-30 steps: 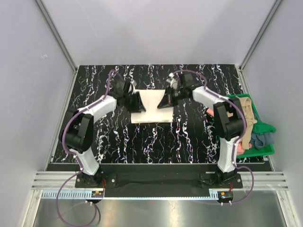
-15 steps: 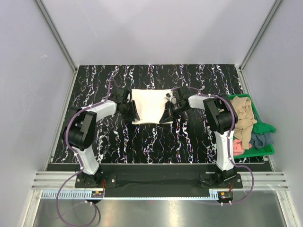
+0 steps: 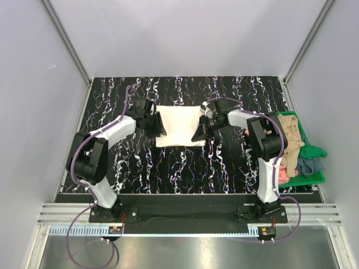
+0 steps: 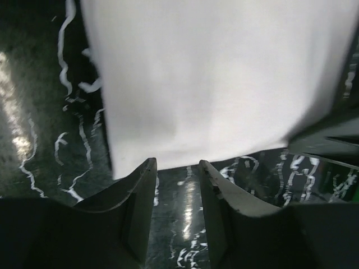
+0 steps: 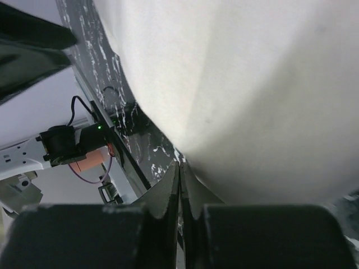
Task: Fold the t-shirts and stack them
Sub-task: Fold the tshirt
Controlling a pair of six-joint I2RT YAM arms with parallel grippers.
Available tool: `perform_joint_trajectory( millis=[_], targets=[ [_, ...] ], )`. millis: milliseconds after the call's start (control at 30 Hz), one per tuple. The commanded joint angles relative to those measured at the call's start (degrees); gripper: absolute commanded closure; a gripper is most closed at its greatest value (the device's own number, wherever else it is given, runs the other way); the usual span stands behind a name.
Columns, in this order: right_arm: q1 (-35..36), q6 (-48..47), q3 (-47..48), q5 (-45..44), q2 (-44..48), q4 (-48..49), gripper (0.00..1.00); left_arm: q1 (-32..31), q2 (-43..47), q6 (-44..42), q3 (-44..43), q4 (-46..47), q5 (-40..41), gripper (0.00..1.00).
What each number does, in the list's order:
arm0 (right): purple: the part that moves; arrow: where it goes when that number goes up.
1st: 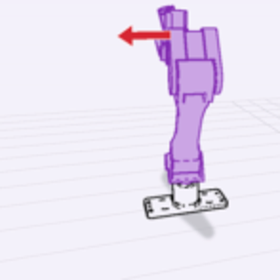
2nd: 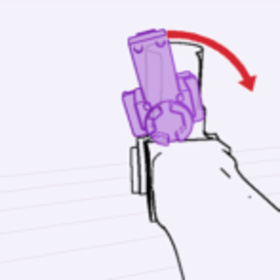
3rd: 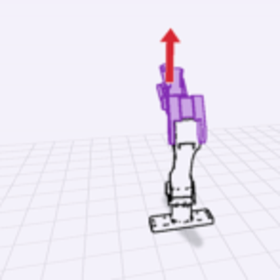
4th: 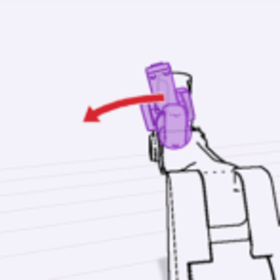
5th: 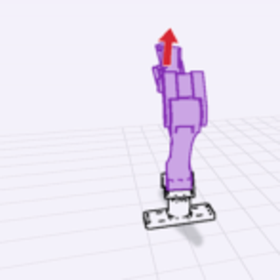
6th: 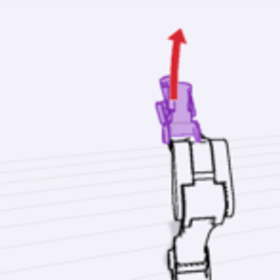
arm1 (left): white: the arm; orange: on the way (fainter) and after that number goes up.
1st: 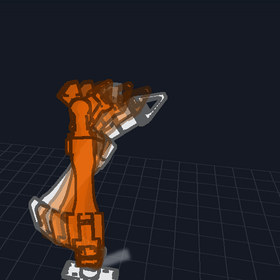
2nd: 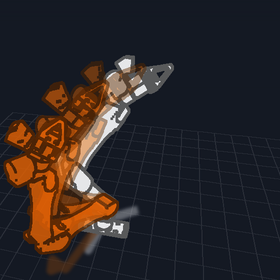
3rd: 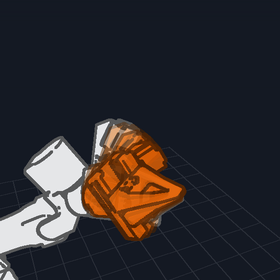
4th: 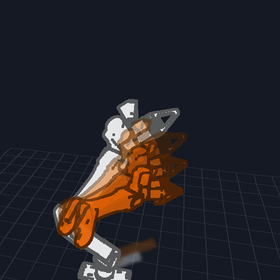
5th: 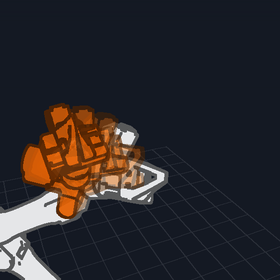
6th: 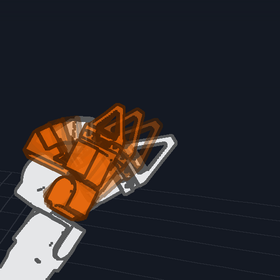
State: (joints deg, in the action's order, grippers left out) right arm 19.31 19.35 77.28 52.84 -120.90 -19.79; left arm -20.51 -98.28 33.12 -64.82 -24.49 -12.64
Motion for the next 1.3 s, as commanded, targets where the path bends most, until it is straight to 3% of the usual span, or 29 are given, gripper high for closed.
perform_joint_trajectory(
  millis=[0, 233, 300, 633, 767, 933, 967, 1000, 1067, 1167, 1267],
  targets=[
    [-1.9, -1.8, -2.6, -2.2, 2.2, -0.3, 0.92, -3.2, 2.7, 0.6, -5.5, 1.8, -1.2, 0.59],
    [-2.3, -0.5, -5.1, -2.6, 2.4, 2.1, 0.92, -7.7, -3.1, 1.8, -8.8, 4.4, -3.8, 0.58],
    [-3.2, 0.6, -5.4, -3.4, 3.0, 2.0, 0.87, -8.0, -4.6, 1.8, -9.5, 5.2, -4.2, 0.58],
    [-4.0, 5.8, -9.6, -12.9, 15.2, 1.3, 0.82, -9.4, -13.2, 1.8, -5.9, 9.5, -3.3, 0.58],
    [-4.0, 6.7, -9.3, -18.4, 20.6, -0.2, 0.79, -9.5, -11.8, 1.2, -4.4, 8.9, -1.6, 0.58],
    [-3.9, 6.0, -6.8, -25.7, 23.2, -2.1, 0.78, -9.5, -7.8, -1.0, -9.3, 2.2, 1.0, 0.56],
    [-4.0, 5.8, -6.3, -26.3, 23.1, -2.2, 0.74, -9.5, -7.1, -1.4, -10.1, 1.4, 1.1, 0.55],
    [-4.0, 5.2, -6.1, -27.7, 22.6, -2.2, 0.62, -9.5, -6.5, -1.4, -11.2, 0.9, 1.5, 0.55],
    [-4.0, 4.3, -5.3, -28.8, 21.7, -2.2, 0.59, -9.5, -4.5, -1.6, -11.8, -1.2, 3.2, 0.54],
    [-4.0, 2.2, -3.0, -29.2, 18.4, -2.3, 0.42, -7.9, -1.4, -1.3, -10.2, -1.4, 2.4, 0.54],
    [-4.0, 0.1, 0.2, -29.6, 14.6, -2.4, 0.34, -4.6, 1.2, -2.7, -6.1, -0.8, 1.4, 0.53]
  ],
)
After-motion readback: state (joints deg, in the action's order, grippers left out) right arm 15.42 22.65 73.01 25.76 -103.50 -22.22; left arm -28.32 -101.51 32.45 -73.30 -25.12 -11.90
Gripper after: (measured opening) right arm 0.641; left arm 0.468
